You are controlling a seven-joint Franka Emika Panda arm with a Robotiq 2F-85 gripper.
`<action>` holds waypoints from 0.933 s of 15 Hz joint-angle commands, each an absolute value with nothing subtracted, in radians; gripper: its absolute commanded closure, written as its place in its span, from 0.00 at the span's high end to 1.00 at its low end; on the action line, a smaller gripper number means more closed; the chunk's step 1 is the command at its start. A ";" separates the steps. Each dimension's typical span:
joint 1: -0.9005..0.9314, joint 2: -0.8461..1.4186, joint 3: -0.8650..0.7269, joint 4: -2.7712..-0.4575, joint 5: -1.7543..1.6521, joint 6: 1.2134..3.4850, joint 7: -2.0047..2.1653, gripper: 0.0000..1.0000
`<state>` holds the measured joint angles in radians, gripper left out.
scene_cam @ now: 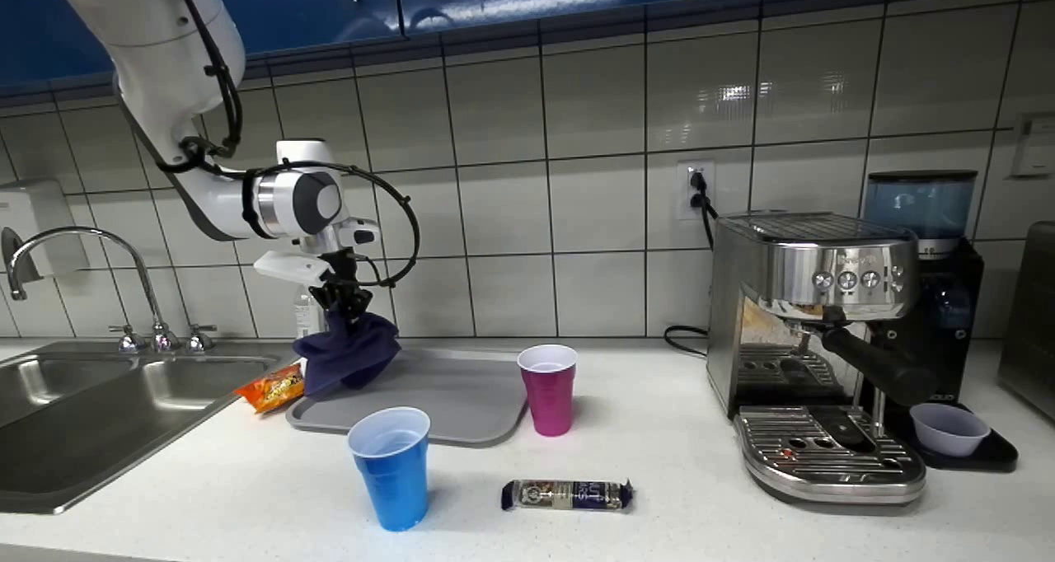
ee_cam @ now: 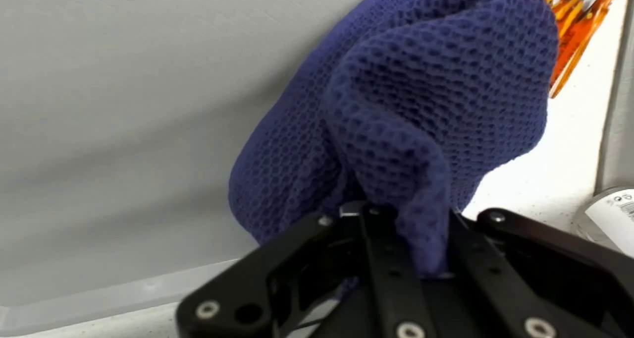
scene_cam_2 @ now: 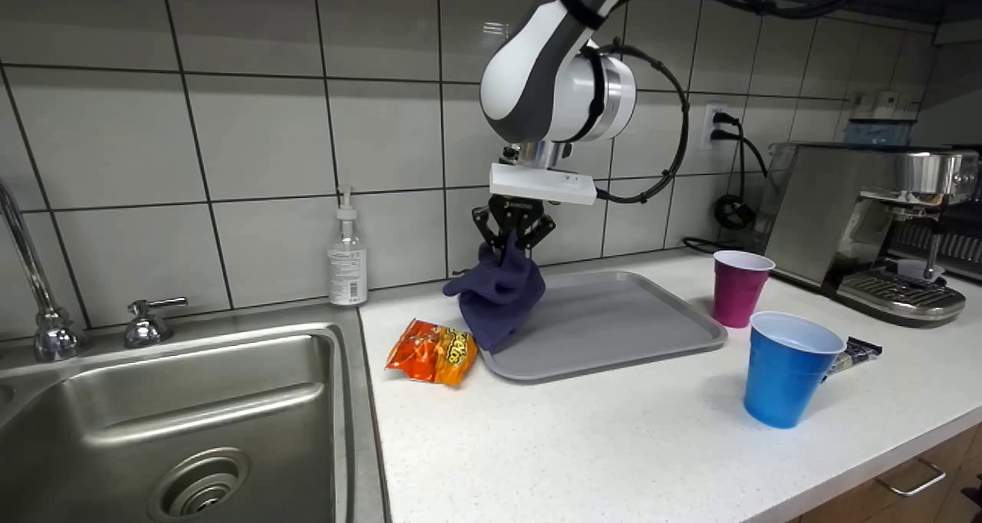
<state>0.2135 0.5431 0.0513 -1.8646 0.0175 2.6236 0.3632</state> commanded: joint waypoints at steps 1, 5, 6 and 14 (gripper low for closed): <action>0.193 0.620 0.060 -1.738 0.049 2.550 0.319 0.02; 0.193 0.658 0.062 -1.694 0.051 2.514 0.302 0.12; 0.193 0.660 0.063 -1.691 0.051 2.507 0.297 0.37; 0.191 0.635 0.065 -1.715 0.051 2.519 0.281 0.84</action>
